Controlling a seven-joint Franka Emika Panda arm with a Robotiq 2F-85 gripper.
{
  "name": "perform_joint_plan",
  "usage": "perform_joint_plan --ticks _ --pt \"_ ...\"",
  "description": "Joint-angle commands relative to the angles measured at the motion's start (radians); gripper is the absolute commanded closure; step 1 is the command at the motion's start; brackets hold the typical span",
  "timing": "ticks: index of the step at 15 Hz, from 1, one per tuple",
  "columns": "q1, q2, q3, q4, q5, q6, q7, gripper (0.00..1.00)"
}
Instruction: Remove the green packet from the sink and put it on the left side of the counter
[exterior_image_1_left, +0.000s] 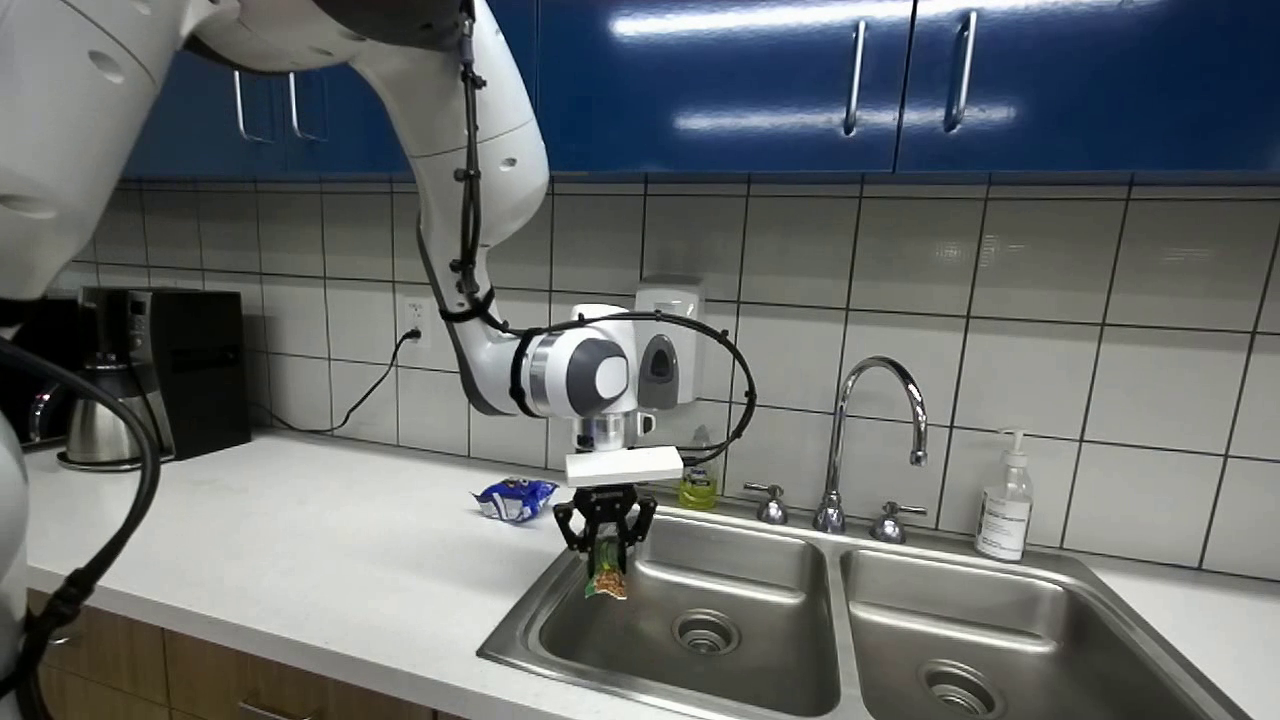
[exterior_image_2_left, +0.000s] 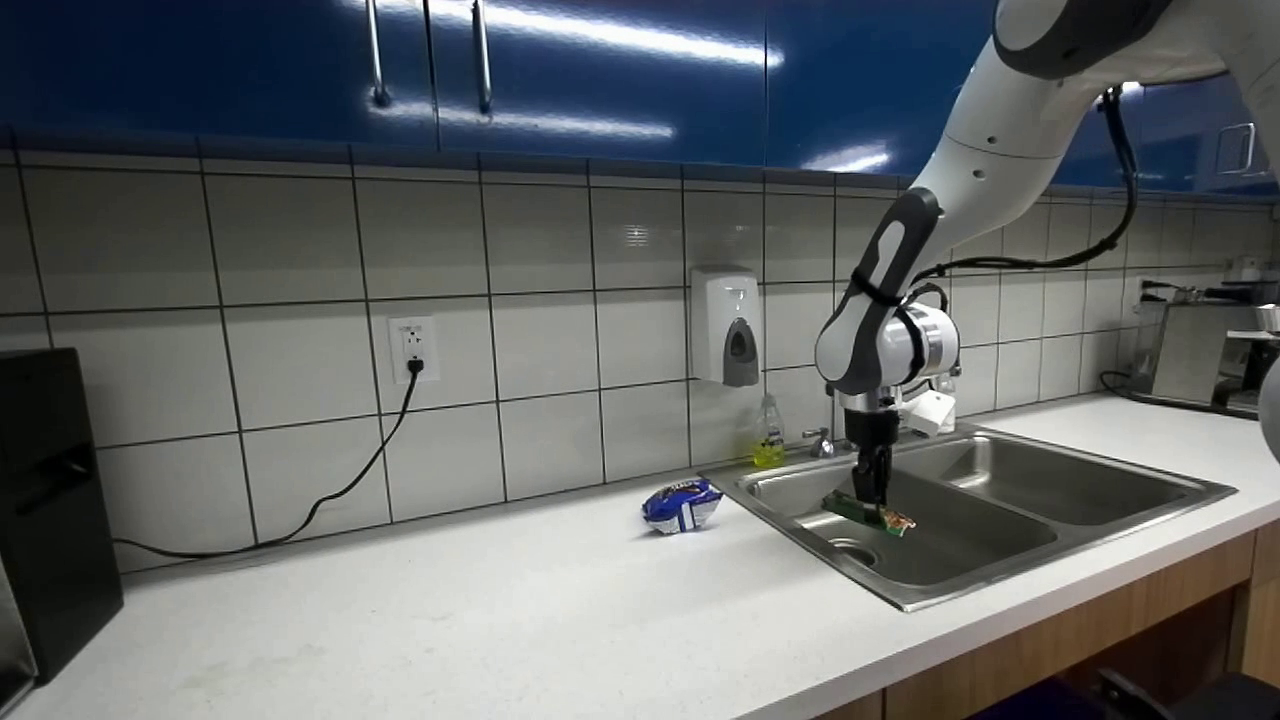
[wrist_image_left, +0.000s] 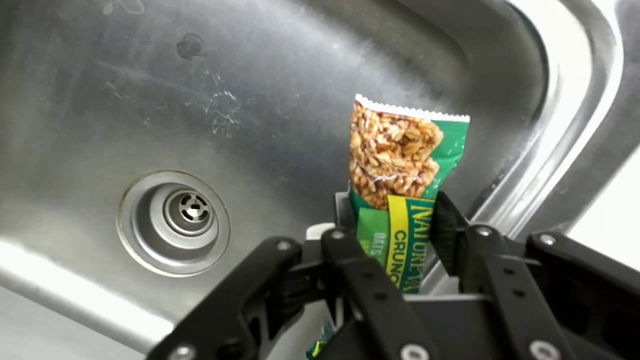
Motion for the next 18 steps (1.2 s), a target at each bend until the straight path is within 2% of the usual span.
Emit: perform_joint_plan --ticks 1,5,11,14,18 --pt "0.069 -0.108 -0.016 -0.111 -0.06 0.026 0.063 0.84" --pt "0.15 -0.154 -0.013 -0.167 -0.146 0.026 0.135 0.84" --pt "0.253 -0.152 0.018 -0.201 -0.244 0.009 0.234 0.84" --pt "0.29 -0.146 0.035 -0.21 -0.252 0.002 0.268 0.84" --pt "0.317 -0.135 0.061 -0.217 -0.2 0.001 0.348 0.84"
